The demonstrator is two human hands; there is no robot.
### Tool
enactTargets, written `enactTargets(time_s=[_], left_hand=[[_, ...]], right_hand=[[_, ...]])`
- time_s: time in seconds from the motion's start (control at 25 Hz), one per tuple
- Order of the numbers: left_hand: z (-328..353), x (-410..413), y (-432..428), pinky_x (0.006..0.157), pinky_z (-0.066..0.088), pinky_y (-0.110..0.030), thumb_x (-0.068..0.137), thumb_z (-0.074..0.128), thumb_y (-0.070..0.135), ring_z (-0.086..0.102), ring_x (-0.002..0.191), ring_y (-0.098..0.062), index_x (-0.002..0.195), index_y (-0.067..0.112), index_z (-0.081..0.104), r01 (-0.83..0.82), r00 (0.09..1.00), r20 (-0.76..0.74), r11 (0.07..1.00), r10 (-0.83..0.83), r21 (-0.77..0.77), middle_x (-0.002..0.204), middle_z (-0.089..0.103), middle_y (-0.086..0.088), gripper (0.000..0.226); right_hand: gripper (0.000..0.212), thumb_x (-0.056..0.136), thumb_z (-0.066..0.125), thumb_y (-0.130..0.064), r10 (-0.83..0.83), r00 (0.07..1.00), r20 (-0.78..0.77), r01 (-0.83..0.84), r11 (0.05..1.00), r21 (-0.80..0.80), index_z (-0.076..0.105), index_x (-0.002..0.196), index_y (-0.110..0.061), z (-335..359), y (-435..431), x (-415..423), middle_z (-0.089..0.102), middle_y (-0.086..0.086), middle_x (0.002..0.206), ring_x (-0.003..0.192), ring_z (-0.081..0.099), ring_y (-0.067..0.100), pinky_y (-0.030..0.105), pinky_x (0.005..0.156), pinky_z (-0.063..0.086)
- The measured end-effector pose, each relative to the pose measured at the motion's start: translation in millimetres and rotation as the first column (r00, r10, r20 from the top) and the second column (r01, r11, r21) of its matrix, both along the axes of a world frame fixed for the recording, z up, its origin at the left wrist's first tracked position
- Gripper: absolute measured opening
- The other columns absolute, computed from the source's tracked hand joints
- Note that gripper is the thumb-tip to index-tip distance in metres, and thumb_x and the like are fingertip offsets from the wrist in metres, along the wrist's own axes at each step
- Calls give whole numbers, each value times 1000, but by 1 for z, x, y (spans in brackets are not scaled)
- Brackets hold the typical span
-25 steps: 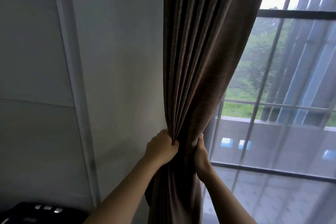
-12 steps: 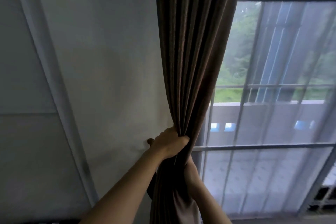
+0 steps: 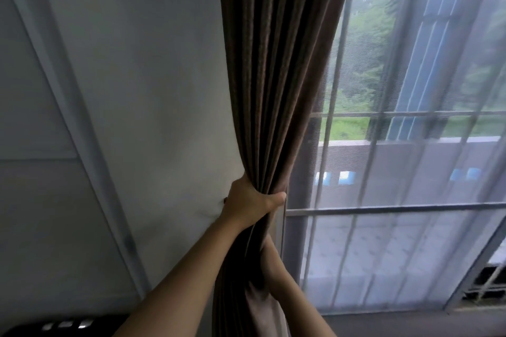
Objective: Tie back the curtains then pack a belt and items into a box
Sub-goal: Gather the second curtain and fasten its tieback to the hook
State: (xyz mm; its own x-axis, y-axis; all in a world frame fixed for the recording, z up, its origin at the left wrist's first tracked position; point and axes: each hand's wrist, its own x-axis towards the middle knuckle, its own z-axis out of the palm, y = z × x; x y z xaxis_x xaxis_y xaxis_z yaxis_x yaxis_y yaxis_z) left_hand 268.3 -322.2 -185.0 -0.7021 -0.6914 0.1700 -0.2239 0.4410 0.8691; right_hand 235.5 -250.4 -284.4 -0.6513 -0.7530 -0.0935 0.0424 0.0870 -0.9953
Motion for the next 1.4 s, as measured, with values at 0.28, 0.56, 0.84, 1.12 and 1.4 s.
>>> enactTargets(time_s=[0.28, 0.56, 0.84, 1.12, 1.4], left_hand=[[1, 19, -51, 73, 59, -31, 52, 74, 33, 69, 85, -16, 102, 15, 66, -167, 974, -134, 980, 181, 105, 95, 71, -4, 53], [7, 37, -56, 53, 44, -2, 71, 75, 2, 60, 65, 16, 78, 34, 57, -221, 958, -176, 974, 228, 56, 78, 65, 12, 37], [12, 55, -61, 59, 46, -4, 55, 74, 27, 64, 76, 9, 81, 34, 61, -279, 938, -204, 960, 279, 28, 87, 66, 13, 30], [7, 43, -52, 59, 48, -5, 57, 73, 23, 64, 74, 7, 81, 33, 61, -232, 952, -195, 972, 235, 40, 86, 67, 10, 28], [-8, -7, -25, 72, 53, -19, 53, 74, 32, 66, 88, -5, 96, 29, 64, -133, 977, -158, 988, 144, 76, 95, 69, 6, 44]], right_hand=[[37, 100, 26, -44, 320, 946, -45, -319, 947, 41, 50, 125, -30, -31, -57, -19, 60, -11, 117, 115, 54, 8, 27, 101, 41], [38, 92, 36, -37, 477, 832, -282, -332, 837, 434, 64, 102, -13, -63, -92, -69, 57, 11, 123, 129, 37, 30, 33, 108, 29], [20, 83, 59, -28, 588, 754, -294, -428, 778, 459, 71, 98, -24, -76, -120, -71, 64, -4, 103, 110, 57, 18, 34, 100, 46], [13, 80, 63, -25, 652, 696, -302, -514, 746, 424, 69, 90, -31, -64, -51, -112, 65, -6, 95, 76, 65, 0, 12, 66, 49], [34, 84, 56, -54, 537, 494, -684, -196, 835, 514, 59, 113, -35, -4, -7, -178, 63, -15, 93, 90, 60, 10, 24, 72, 44]])
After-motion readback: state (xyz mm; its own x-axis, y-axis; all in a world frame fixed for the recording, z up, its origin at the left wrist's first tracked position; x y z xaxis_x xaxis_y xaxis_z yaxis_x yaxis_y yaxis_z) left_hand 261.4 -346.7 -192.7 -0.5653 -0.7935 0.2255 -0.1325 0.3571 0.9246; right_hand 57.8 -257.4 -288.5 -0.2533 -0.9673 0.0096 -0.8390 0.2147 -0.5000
